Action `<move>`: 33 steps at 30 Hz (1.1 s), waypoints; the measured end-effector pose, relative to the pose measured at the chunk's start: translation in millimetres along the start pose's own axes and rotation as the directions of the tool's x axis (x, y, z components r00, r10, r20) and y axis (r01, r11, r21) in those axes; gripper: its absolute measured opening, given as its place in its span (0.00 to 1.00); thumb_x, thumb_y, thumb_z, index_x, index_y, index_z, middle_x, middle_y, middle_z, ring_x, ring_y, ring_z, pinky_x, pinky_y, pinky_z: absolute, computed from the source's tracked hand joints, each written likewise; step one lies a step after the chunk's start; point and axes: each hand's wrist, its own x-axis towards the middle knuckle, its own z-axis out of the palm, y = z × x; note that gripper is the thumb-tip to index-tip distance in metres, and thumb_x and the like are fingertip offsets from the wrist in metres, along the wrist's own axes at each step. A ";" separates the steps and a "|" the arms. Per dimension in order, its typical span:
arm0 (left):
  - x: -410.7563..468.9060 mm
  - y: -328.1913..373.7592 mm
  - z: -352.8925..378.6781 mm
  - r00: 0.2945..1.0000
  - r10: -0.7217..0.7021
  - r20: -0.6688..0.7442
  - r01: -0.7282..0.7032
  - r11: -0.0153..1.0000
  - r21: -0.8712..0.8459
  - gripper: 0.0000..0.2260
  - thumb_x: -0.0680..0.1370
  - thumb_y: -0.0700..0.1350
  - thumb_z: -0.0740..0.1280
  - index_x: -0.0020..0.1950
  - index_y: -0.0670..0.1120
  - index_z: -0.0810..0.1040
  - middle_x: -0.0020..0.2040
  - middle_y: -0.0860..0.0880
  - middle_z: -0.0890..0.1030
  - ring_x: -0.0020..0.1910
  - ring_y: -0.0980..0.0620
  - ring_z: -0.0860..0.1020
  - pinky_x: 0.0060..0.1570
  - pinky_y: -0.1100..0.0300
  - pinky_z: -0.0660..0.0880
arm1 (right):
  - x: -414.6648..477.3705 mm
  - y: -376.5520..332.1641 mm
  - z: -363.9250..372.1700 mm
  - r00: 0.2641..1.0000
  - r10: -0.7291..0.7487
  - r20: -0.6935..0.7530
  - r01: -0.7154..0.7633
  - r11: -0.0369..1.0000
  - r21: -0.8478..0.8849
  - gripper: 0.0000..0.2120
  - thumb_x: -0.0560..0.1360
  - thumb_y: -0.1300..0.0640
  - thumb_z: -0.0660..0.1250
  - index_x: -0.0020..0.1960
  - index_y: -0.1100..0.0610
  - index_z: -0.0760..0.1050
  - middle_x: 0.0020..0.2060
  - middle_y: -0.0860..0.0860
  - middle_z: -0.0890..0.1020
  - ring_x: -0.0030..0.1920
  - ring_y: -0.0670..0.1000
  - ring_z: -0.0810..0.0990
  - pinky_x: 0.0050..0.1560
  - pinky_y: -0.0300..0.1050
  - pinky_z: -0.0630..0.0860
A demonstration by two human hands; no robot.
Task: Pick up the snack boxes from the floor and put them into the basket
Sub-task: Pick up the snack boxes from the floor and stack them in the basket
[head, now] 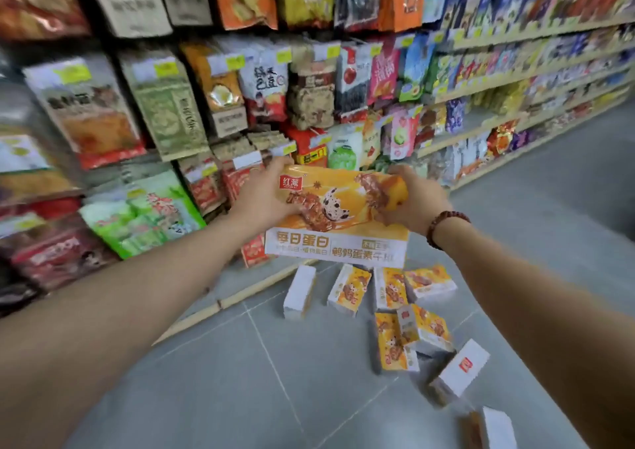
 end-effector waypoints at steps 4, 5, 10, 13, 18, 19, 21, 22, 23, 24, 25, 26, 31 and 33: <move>-61.3 -64.4 -71.9 0.974 -0.151 -0.167 0.161 0.986 0.049 0.35 0.65 0.45 0.79 0.68 0.49 0.67 0.51 0.44 0.76 0.50 0.46 0.73 0.41 0.60 0.63 | 1.4 -89.3 49.8 0.977 -0.197 0.086 0.195 0.980 0.029 0.37 0.66 0.50 0.76 0.70 0.48 0.62 0.50 0.55 0.80 0.43 0.55 0.75 0.36 0.44 0.71; -79.8 -83.7 -88.6 0.960 -0.196 -0.197 0.210 0.977 0.048 0.35 0.65 0.44 0.78 0.68 0.50 0.66 0.52 0.42 0.76 0.51 0.44 0.73 0.42 0.59 0.65 | -1.0 -113.9 64.4 0.962 -0.252 0.107 0.249 0.968 0.038 0.37 0.66 0.49 0.76 0.69 0.47 0.62 0.50 0.55 0.80 0.45 0.56 0.76 0.38 0.45 0.71; -178.0 -171.9 -169.6 0.864 -0.387 -0.322 0.420 0.907 0.038 0.33 0.67 0.43 0.76 0.68 0.53 0.64 0.57 0.39 0.73 0.47 0.46 0.71 0.42 0.58 0.67 | -36.8 -238.9 139.9 0.875 -0.445 0.193 0.431 0.896 0.108 0.37 0.66 0.49 0.76 0.69 0.48 0.63 0.52 0.56 0.80 0.50 0.58 0.79 0.42 0.44 0.73; -243.8 -221.0 -213.9 0.789 -0.494 -0.366 0.534 0.845 0.011 0.33 0.68 0.42 0.75 0.68 0.54 0.63 0.56 0.41 0.72 0.45 0.46 0.73 0.41 0.57 0.70 | -69.9 -312.1 190.3 0.806 -0.535 0.252 0.521 0.844 0.127 0.36 0.66 0.49 0.76 0.69 0.48 0.63 0.48 0.56 0.80 0.47 0.58 0.78 0.39 0.45 0.71; -359.4 -301.4 -283.1 0.650 -0.627 -0.428 0.686 0.727 -0.023 0.35 0.69 0.43 0.74 0.70 0.53 0.61 0.61 0.39 0.69 0.54 0.40 0.73 0.47 0.55 0.72 | -140.2 -432.3 276.8 0.686 -0.634 0.356 0.607 0.769 0.200 0.37 0.64 0.49 0.77 0.69 0.47 0.64 0.54 0.57 0.79 0.54 0.59 0.77 0.48 0.46 0.74; -381.2 -316.6 -295.2 0.626 -0.646 -0.437 0.708 0.706 -0.030 0.34 0.69 0.42 0.74 0.70 0.53 0.61 0.61 0.39 0.69 0.53 0.40 0.73 0.46 0.55 0.72 | -154.0 -453.9 294.8 0.667 -0.648 0.369 0.616 0.757 0.218 0.37 0.64 0.49 0.77 0.69 0.47 0.64 0.54 0.57 0.79 0.54 0.59 0.78 0.48 0.46 0.75; -421.9 -347.9 -317.3 0.578 -0.673 -0.461 0.736 0.674 -0.062 0.34 0.68 0.41 0.75 0.69 0.54 0.62 0.61 0.40 0.68 0.53 0.40 0.73 0.47 0.52 0.74 | -181.0 -495.1 328.3 0.631 -0.672 0.388 0.634 0.735 0.243 0.37 0.64 0.48 0.77 0.68 0.46 0.64 0.52 0.55 0.80 0.53 0.58 0.78 0.45 0.45 0.73; -440.4 -363.3 -326.7 0.554 -0.687 -0.470 0.749 0.658 -0.079 0.34 0.68 0.41 0.75 0.69 0.55 0.63 0.62 0.40 0.68 0.53 0.41 0.72 0.49 0.51 0.75 | -193.4 -513.7 343.7 0.615 -0.679 0.401 0.641 0.727 0.248 0.37 0.64 0.49 0.77 0.68 0.46 0.65 0.51 0.55 0.80 0.53 0.58 0.78 0.45 0.44 0.73; -457.2 -377.6 -335.4 0.532 -0.702 -0.474 0.760 0.643 -0.098 0.35 0.68 0.42 0.75 0.69 0.55 0.63 0.62 0.40 0.67 0.54 0.43 0.71 0.49 0.52 0.74 | -205.3 -530.7 358.5 0.601 -0.683 0.416 0.647 0.721 0.249 0.37 0.64 0.49 0.77 0.68 0.46 0.65 0.52 0.55 0.80 0.54 0.59 0.78 0.44 0.44 0.71; -472.8 -391.4 -343.8 0.510 -0.715 -0.478 0.771 0.627 -0.114 0.35 0.68 0.42 0.76 0.69 0.55 0.63 0.63 0.41 0.68 0.53 0.45 0.70 0.48 0.54 0.72 | -216.9 -546.9 371.4 0.589 -0.687 0.426 0.652 0.715 0.251 0.37 0.64 0.49 0.77 0.68 0.46 0.65 0.53 0.56 0.79 0.54 0.59 0.77 0.44 0.44 0.70; -486.7 -404.4 -351.6 0.489 -0.726 -0.484 0.782 0.611 -0.126 0.35 0.67 0.43 0.76 0.69 0.55 0.63 0.63 0.41 0.68 0.52 0.46 0.70 0.47 0.56 0.70 | -227.1 -561.3 384.1 0.576 -0.695 0.429 0.658 0.706 0.260 0.37 0.64 0.49 0.78 0.68 0.46 0.65 0.54 0.56 0.79 0.54 0.58 0.77 0.45 0.44 0.71; -499.2 -416.8 -358.7 0.469 -0.736 -0.489 0.792 0.595 -0.135 0.35 0.67 0.44 0.77 0.69 0.55 0.63 0.63 0.41 0.68 0.51 0.47 0.70 0.47 0.57 0.69 | -236.3 -574.6 395.7 0.564 -0.706 0.428 0.664 0.696 0.274 0.37 0.63 0.49 0.78 0.68 0.46 0.65 0.55 0.56 0.79 0.55 0.58 0.77 0.47 0.45 0.73; -540.6 -479.4 -385.7 0.393 -0.755 -0.525 0.824 0.543 -0.163 0.34 0.65 0.45 0.78 0.67 0.56 0.66 0.62 0.42 0.71 0.46 0.50 0.70 0.46 0.59 0.69 | -264.0 -633.5 450.7 0.518 -0.715 0.469 0.670 0.680 0.296 0.37 0.65 0.49 0.77 0.69 0.46 0.64 0.56 0.56 0.78 0.53 0.58 0.78 0.45 0.45 0.72; -547.8 -509.0 -394.8 0.361 -0.769 -0.527 0.833 0.520 -0.190 0.34 0.65 0.46 0.78 0.66 0.55 0.67 0.61 0.42 0.71 0.47 0.50 0.70 0.47 0.59 0.69 | -267.1 -655.8 475.6 0.517 -0.717 0.468 0.680 0.676 0.284 0.37 0.65 0.48 0.77 0.69 0.45 0.64 0.56 0.57 0.78 0.53 0.59 0.78 0.45 0.46 0.74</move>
